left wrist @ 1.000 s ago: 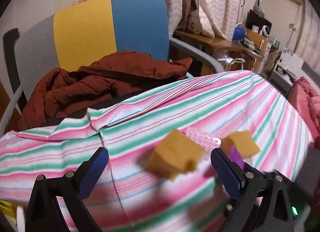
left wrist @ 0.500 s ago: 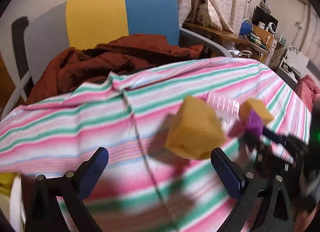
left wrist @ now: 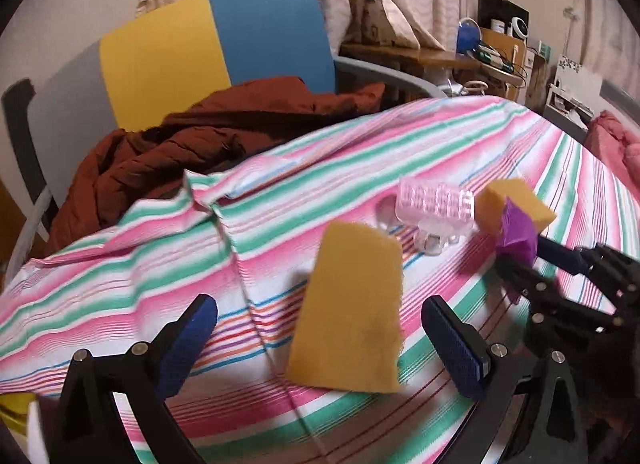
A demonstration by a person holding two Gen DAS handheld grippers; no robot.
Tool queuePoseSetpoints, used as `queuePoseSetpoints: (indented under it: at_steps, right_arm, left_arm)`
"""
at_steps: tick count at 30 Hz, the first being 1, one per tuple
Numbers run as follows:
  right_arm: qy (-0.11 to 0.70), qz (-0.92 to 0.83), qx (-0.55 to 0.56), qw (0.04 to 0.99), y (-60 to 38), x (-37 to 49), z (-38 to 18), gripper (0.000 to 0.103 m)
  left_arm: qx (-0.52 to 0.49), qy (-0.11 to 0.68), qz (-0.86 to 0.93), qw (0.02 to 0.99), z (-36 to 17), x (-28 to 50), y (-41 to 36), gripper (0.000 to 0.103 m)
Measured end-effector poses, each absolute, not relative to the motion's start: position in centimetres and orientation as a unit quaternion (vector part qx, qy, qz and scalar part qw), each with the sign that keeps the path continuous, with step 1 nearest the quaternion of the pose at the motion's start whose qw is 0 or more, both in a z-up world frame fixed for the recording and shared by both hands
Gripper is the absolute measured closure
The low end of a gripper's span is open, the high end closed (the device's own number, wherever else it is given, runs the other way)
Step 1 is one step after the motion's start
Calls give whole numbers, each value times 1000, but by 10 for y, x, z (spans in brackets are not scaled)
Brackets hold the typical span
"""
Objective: Organize objects
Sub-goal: 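Grasp the yellow sponge with the left tool while right tool holds the purple sachet, then carry the purple sachet and yellow sponge into the gold tray and release both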
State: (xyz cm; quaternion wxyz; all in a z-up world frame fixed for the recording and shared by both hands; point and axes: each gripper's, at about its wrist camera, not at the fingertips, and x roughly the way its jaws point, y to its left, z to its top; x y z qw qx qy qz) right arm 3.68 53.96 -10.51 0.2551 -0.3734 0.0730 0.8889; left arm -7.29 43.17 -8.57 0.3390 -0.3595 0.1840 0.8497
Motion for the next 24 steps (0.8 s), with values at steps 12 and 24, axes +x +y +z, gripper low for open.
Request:
queuePoseSetpoints:
  at_steps: [12,24]
  right_arm:
    - [57,888,-376,259,534,36,-106,63]
    - [26,889,-371,267,526,34,-103,63]
  left_arm:
    - [-330,195,861,333,-95,-55,426,51]
    - [-297,210,876,317,-91,-30,399,51]
